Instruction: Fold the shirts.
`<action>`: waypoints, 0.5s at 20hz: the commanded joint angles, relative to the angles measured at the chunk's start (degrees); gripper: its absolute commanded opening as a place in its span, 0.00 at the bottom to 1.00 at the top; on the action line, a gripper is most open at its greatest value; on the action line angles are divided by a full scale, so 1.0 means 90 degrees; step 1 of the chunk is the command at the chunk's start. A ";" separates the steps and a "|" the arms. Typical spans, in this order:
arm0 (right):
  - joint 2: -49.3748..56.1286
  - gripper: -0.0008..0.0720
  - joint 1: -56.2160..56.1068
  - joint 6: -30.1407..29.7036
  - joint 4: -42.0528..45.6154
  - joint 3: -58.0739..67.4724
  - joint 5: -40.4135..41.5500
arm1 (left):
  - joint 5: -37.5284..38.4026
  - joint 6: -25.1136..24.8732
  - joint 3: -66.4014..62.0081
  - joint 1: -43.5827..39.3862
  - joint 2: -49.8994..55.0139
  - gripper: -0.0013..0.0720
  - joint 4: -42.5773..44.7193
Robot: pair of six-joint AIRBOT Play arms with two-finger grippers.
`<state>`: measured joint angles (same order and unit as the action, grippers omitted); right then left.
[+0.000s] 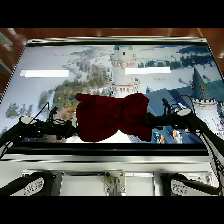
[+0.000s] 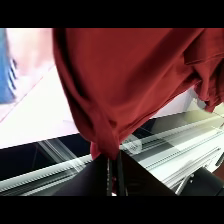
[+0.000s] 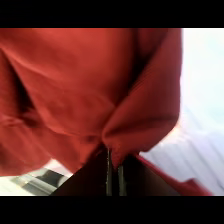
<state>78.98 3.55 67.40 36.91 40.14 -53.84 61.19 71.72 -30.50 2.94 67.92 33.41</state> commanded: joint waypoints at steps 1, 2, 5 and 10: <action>-0.0007 0.12 -0.0129 0.0155 -0.0114 0.0512 -0.0651 | 0.0194 -0.0066 -0.0262 0.0002 -0.0100 0.07 -0.0002; -0.0087 0.12 -0.0129 0.0095 -0.0104 0.0758 -0.0984 | 0.0384 -0.0066 -0.0449 0.0002 -0.0204 0.07 0.0000; -0.0743 0.12 -0.0126 0.0032 -0.0090 0.1712 -0.1617 | 0.0590 -0.0061 -0.1345 0.0032 -0.0993 0.07 0.0002; -0.2664 0.11 0.0318 0.0651 -0.0454 0.4333 -0.0605 | -0.0095 0.0306 -0.4442 0.0690 -0.2846 0.07 0.0002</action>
<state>63.46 4.27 69.78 34.87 66.76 -64.58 64.73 72.07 -56.34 6.15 50.33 33.54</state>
